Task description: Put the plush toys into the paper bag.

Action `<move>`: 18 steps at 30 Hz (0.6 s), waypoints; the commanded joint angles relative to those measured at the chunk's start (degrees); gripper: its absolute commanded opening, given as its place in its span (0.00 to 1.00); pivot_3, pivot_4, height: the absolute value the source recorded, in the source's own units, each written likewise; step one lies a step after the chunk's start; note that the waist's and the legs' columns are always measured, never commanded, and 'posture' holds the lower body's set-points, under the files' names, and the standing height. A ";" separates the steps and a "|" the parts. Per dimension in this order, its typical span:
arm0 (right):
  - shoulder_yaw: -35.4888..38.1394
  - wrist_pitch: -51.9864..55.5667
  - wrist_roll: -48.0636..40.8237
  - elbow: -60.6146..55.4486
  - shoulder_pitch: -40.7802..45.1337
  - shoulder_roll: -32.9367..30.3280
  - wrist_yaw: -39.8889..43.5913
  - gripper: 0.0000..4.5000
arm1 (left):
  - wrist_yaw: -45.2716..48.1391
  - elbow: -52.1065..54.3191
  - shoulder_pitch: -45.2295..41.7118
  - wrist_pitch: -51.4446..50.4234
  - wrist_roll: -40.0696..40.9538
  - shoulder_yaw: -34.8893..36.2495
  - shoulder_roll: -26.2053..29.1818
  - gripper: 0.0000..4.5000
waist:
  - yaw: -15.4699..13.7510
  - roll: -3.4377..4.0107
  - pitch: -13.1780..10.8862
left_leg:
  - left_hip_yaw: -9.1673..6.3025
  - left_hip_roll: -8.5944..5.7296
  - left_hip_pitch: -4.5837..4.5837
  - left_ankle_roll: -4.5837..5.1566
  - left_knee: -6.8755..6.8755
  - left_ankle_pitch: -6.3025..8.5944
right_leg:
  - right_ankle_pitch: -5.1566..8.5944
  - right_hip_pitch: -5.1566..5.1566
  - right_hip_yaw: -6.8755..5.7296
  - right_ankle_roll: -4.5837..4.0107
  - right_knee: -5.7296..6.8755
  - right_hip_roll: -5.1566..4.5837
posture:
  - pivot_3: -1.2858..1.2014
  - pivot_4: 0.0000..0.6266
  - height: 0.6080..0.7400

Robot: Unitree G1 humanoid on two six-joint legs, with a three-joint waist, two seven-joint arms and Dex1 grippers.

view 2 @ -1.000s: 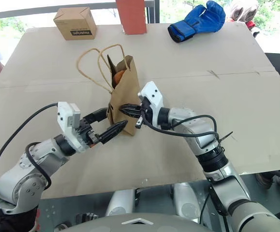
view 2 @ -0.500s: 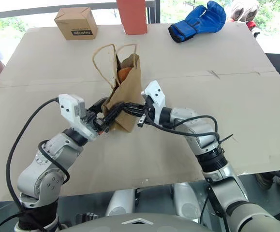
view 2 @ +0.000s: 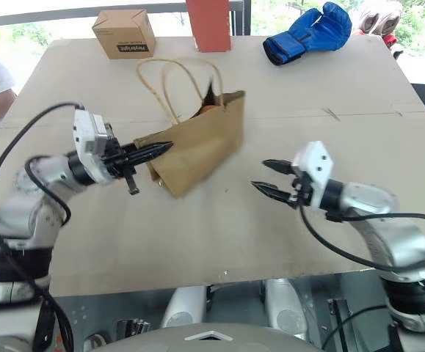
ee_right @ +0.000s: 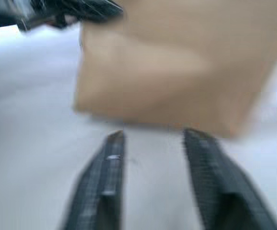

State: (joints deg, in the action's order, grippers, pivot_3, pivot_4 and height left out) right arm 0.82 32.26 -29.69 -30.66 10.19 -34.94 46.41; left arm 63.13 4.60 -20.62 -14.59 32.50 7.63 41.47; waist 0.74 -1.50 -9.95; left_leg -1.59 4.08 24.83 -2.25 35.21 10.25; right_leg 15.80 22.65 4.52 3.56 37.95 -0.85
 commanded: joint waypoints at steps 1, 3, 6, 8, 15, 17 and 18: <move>9.58 -1.09 -3.57 -6.11 -5.67 -4.12 1.53 0.80 | 19.56 -21.21 -12.54 13.33 -5.36 -6.27 -0.68 0.00 | -0.09 -0.02 0.01 | 0.01 0.00 -0.02 0.00 0.02 0.00 | 0.00 -0.03 0.01 0.01 -0.01 -0.01 | 0.52 0.24 1.00; 10.51 -1.51 -3.46 -7.14 -7.06 -4.62 0.58 0.96 | 23.43 -30.01 -17.82 18.00 -7.57 -7.85 -2.88 0.00 | 0.02 -0.03 0.02 | 0.00 -0.01 0.01 0.01 0.06 -0.01 | -0.05 -0.05 0.01 0.08 0.00 0.00 | 0.52 0.24 1.00; 9.67 -2.62 -1.49 -7.59 -7.97 -3.99 -1.37 0.98 | 25.48 -39.28 -23.23 20.11 -9.54 -8.38 -5.11 0.00 | 0.37 -0.06 0.03 | -0.03 0.00 0.03 0.02 0.12 -0.01 | -0.06 -0.05 0.02 0.11 0.04 0.04 | 0.52 0.24 1.00; 8.99 -3.81 -0.46 -7.43 -8.26 -3.47 -2.19 1.00 | 25.52 -40.09 -24.09 19.02 -9.45 -7.83 -5.74 0.22 | 0.63 -0.05 0.03 | -0.06 0.01 0.03 0.03 0.12 0.00 | -0.06 -0.05 0.02 0.11 0.07 0.06 | 0.52 0.24 1.00; 10.45 -9.04 1.37 -4.84 -10.17 -3.89 -0.60 1.00 | 10.85 -15.69 -10.17 -4.92 -1.73 0.73 -0.16 0.97 | 1.75 -0.05 0.03 | -0.11 0.06 0.06 0.03 0.05 0.01 | -0.06 -0.05 0.04 0.11 0.10 0.07 | 0.52 0.24 1.00; 11.82 -10.55 1.49 -2.82 -10.51 -4.65 0.56 1.00 | 3.60 -4.31 -1.55 -14.13 2.94 6.40 1.41 0.99 | 2.05 -0.04 0.02 | -0.09 0.14 0.03 0.03 0.03 0.01 | -0.06 -0.03 0.05 0.11 0.13 0.08 | 0.52 0.24 1.00; 12.68 -11.54 1.58 -1.74 -10.89 -5.09 1.34 1.00 | 0.18 0.23 1.44 -17.47 4.86 8.47 1.44 0.99 | 1.91 -0.04 0.02 | -0.08 0.14 -0.02 0.03 0.01 0.01 | -0.05 -0.08 0.04 0.11 0.16 0.06 | 0.52 0.24 1.00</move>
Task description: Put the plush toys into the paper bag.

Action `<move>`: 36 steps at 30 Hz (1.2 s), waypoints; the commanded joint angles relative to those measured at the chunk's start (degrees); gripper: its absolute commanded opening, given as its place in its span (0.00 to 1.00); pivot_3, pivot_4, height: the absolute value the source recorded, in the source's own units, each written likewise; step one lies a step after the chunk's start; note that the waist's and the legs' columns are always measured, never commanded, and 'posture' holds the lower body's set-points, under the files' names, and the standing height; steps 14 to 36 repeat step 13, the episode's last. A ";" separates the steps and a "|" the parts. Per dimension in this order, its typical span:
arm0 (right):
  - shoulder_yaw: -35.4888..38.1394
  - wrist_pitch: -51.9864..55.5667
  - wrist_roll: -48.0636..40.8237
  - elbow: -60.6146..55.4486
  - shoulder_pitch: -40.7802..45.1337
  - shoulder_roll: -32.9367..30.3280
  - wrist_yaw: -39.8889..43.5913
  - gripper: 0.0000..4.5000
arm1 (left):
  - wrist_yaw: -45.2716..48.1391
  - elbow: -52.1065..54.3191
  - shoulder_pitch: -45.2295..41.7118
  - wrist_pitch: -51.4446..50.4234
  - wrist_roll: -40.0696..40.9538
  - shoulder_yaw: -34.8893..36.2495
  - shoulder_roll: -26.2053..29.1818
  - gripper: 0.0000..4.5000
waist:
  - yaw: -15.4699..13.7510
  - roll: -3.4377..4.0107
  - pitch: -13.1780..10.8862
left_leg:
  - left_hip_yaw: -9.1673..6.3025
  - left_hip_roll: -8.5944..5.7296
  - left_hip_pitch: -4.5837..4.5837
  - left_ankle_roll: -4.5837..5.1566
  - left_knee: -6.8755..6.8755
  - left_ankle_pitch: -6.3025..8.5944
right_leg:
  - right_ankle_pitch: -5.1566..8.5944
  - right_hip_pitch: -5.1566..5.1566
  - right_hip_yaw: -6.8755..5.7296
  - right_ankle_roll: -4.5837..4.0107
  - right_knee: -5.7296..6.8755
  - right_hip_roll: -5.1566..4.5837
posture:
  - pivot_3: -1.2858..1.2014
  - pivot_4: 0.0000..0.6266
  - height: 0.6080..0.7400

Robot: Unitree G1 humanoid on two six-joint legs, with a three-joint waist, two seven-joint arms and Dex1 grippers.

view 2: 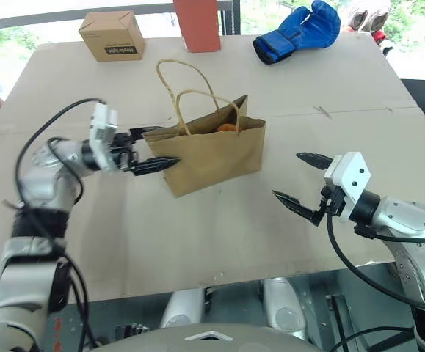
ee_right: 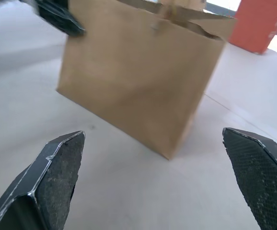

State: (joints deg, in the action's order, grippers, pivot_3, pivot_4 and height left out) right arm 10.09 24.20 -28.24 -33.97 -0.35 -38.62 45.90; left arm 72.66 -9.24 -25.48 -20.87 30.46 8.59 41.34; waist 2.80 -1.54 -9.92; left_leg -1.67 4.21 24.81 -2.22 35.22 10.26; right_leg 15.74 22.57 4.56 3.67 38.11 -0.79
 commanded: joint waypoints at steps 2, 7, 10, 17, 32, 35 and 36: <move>4.99 -5.02 0.56 4.01 -1.34 -2.72 3.28 1.00 | -16.04 23.16 14.84 -16.20 9.72 13.58 0.94 0.99 | -0.50 0.00 0.00 | -0.01 0.00 -0.03 -0.01 0.01 0.00 | 0.01 -0.01 -0.02 0.00 0.00 0.00 | 0.52 0.24 1.00; 7.55 -7.20 0.93 8.67 -3.92 -4.82 5.65 1.00 | -25.95 41.27 36.91 -19.20 11.74 22.63 -4.25 0.99 | -0.96 -0.02 0.01 | 0.14 -0.04 -0.13 -0.02 0.14 -0.01 | 0.01 -0.19 -0.01 0.00 -0.09 -0.16 | 0.52 0.24 1.00; 7.67 -7.40 1.13 10.29 -4.84 -4.87 5.78 1.00 | -30.01 45.45 42.15 -18.19 11.97 22.10 -7.89 0.99 | -1.39 -0.04 0.02 | 0.16 -0.04 -0.19 -0.02 0.20 -0.01 | 0.14 -0.27 -0.01 -0.22 -0.10 -0.17 | 0.52 0.24 1.00; 7.30 -7.07 1.41 11.37 -5.20 -4.61 5.35 1.00 | -32.27 45.75 44.11 -16.70 11.38 20.62 -10.54 0.99 | -1.88 -0.01 0.03 | 0.16 -0.03 -0.24 -0.03 0.25 -0.01 | 0.25 -0.28 -0.04 -0.06 -0.08 -0.16 | 0.52 0.24 1.00; 7.30 -7.07 1.41 11.37 -5.20 -4.61 5.35 1.00 | -32.27 45.75 44.11 -16.70 11.38 20.62 -10.54 0.99 | -1.88 -0.01 0.03 | 0.16 -0.03 -0.24 -0.03 0.25 -0.01 | 0.25 -0.28 -0.04 -0.06 -0.08 -0.16 | 0.52 0.24 1.00; 7.30 -7.07 1.41 11.37 -5.20 -4.61 5.35 1.00 | -32.27 45.75 44.11 -16.70 11.38 20.62 -10.54 0.99 | -1.88 -0.01 0.03 | 0.16 -0.03 -0.24 -0.03 0.25 -0.01 | 0.25 -0.28 -0.04 -0.06 -0.08 -0.16 | 0.52 0.24 1.00; 7.30 -7.07 1.41 11.37 -5.20 -4.61 5.35 1.00 | -32.27 45.75 44.11 -16.70 11.38 20.62 -10.54 0.99 | -1.88 -0.01 0.03 | 0.16 -0.03 -0.24 -0.03 0.25 -0.01 | 0.25 -0.28 -0.04 -0.06 -0.08 -0.16 | 0.52 0.24 1.00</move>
